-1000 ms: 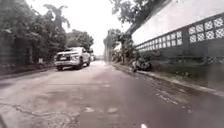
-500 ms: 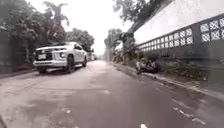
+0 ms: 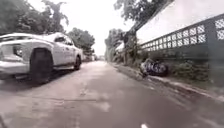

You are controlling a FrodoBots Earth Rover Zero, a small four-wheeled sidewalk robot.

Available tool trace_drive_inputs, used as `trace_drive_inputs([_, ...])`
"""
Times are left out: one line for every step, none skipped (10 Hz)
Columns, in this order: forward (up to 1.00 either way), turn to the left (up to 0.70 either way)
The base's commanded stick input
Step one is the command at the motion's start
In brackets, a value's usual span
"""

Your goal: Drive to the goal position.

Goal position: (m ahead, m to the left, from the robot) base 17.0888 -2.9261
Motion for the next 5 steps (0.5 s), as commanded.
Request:
trace_drive_inputs([1.0, 0.2])
trace_drive_inputs([1.0, 0.0])
trace_drive_inputs([1.0, 0.0])
trace_drive_inputs([1.0, 0.0])
trace_drive_inputs([1.0, 0.0])
